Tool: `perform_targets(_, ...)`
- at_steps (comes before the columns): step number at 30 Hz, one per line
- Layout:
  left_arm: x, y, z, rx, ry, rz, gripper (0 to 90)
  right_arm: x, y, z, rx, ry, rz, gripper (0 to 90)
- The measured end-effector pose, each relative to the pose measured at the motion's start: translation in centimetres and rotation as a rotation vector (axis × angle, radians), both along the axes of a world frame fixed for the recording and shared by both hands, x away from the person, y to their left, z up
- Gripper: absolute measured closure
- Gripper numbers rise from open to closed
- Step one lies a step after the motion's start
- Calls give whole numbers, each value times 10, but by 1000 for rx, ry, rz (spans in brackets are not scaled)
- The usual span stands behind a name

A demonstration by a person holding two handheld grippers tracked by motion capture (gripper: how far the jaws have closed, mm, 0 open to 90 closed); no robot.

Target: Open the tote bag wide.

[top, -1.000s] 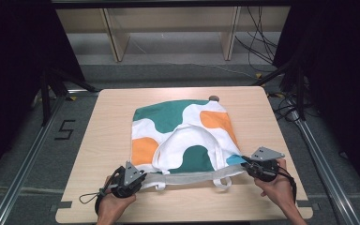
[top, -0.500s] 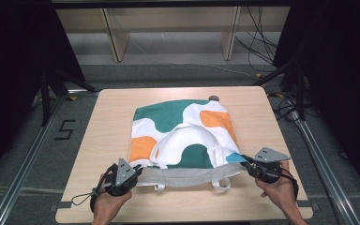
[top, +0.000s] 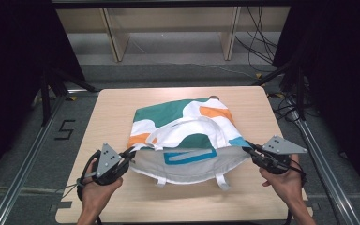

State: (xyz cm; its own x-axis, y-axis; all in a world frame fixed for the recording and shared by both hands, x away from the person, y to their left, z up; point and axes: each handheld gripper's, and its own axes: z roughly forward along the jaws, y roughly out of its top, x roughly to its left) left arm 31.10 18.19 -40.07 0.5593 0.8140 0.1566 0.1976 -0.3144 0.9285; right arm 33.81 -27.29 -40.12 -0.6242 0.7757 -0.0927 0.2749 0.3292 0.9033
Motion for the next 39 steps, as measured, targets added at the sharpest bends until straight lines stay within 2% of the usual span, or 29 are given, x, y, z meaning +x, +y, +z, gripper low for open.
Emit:
perform_targets(2, 0, -1, 11, 4, -30, 6, 874, 3, -2, 9, -8, -62, 10, 863)
perform_targets(3, 1, -1, 16, 9, -47, 9, 874, 2, -2, 14, 0, -99, -5, 864)
perform_targets(4, 2, -2, 20, 13, -58, 11, 875, 1, -1, 19, 11, -109, -14, 865)
perform_targets(6, 4, -1, 32, -13, -82, 13, 875, -1, 0, 29, -8, -168, -14, 866)
perform_targets(7, 4, -1, 36, -32, -92, 7, 874, -3, 0, 35, 7, -174, -22, 867)
perform_targets(10, 2, 0, 46, -44, -114, 12, 875, -4, -1, 49, 31, -200, -13, 868)
perform_targets(11, 2, 0, 49, -42, -126, 17, 875, -5, -1, 55, 41, -228, -10, 868)
perform_targets(13, 1, 0, 54, -32, -145, 35, 875, -8, 1, 64, 67, -214, -6, 868)
perform_targets(15, 1, 2, 57, -54, -151, 26, 875, -8, 2, 72, 62, -260, -3, 869)
perform_targets(19, 0, 2, 64, -66, -160, 17, 875, -12, 6, 81, 80, -253, 2, 870)
perform_targets(20, 0, 2, 67, -72, -165, 18, 875, -11, 7, 84, 82, -273, 12, 870)
perform_targets(21, 0, 3, 70, -76, -174, 18, 875, -13, 8, 85, 87, -265, 13, 871)
perform_targets(22, 0, 3, 73, -78, -183, 17, 875, -12, 8, 88, 68, -294, 22, 871)
perform_targets(23, 0, 3, 77, -88, -188, 17, 875, -15, 9, 90, 79, -282, 10, 871)
perform_targets(24, -1, 4, 80, -102, -193, 11, 876, -15, 8, 94, 85, -281, 22, 872)
perform_targets(25, -2, 5, 83, -111, -198, 7, 876, -14, 7, 97, 84, -299, 29, 872)
perform_targets(26, -4, 5, 89, -115, -212, 1, 876, -16, 6, 100, 84, -290, 32, 872)
perform_targets(27, -5, 6, 93, -119, -221, -3, 876, -17, 3, 107, 75, -326, 33, 872)
perform_targets(29, -8, 6, 105, -160, -234, -19, 876, -20, 1, 116, 79, -334, 40, 873)
perform_targets(30, -9, 5, 110, -166, -243, -28, 876, -24, 0, 121, 91, -328, 36, 873)
perform_targets(31, -12, 5, 118, -151, -252, -29, 876, -25, -2, 127, 81, -351, 51, 873)
perform_targets(32, -12, 4, 121, -156, -257, -36, 876, -28, -3, 135, 69, -378, 52, 873)
perform_targets(34, -10, 4, 128, -178, -261, -50, 876, -34, -3, 144, 64, -391, 43, 874)
perform_targets(35, -8, 3, 131, -189, -261, -54, 877, -34, -4, 148, 76, -394, 57, 874)
perform_targets(36, -5, 3, 132, -202, -254, -61, 877, -35, -4, 151, 83, -379, 53, 874)
perform_targets(37, 0, 4, 133, -196, -252, -62, 877, -32, -6, 154, 61, -409, 51, 874)
perform_targets(39, 10, 2, 129, -225, -214, -65, 877, -26, -6, 154, 78, -386, 40, 875)
